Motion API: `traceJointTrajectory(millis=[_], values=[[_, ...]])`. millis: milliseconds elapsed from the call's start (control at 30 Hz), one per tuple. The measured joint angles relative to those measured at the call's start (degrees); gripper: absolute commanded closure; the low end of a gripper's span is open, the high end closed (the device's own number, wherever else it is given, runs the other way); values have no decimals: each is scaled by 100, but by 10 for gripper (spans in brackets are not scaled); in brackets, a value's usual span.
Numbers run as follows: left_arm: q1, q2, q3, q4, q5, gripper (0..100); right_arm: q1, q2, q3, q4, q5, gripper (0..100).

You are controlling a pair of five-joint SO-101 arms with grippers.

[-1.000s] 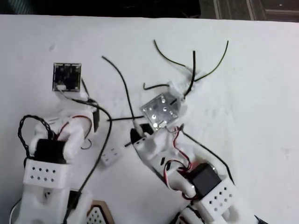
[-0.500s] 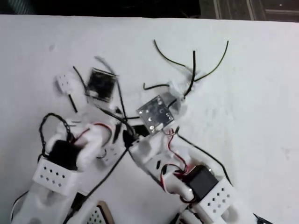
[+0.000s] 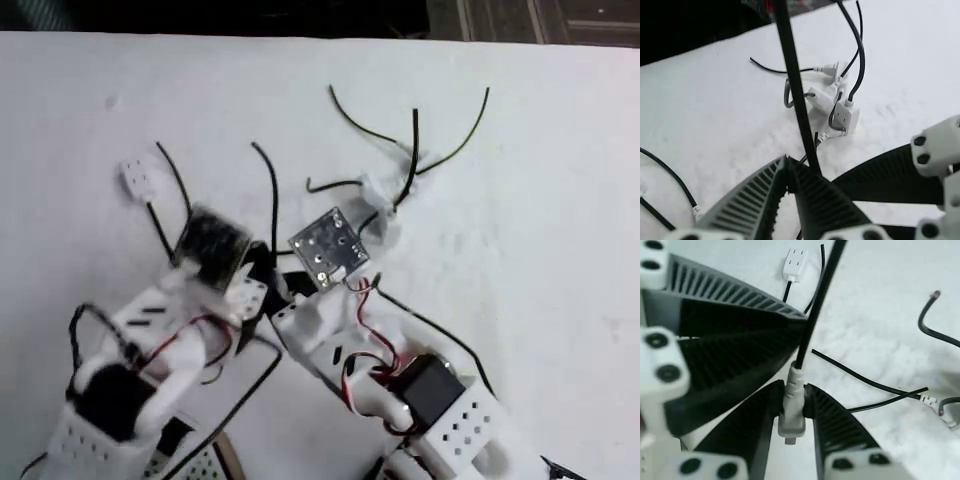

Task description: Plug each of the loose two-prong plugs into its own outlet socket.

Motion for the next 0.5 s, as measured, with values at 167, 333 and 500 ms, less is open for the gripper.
traceJointTrajectory(millis=[167,333,500], values=[[0,-484,352,-211,0,979,0,0,0,0,0,981],[-158,-484,369,-237,18,979,0,0,0,9,0,981],[-360,-484,378,-246,220,979,-237,-62,0,88,0,981]])
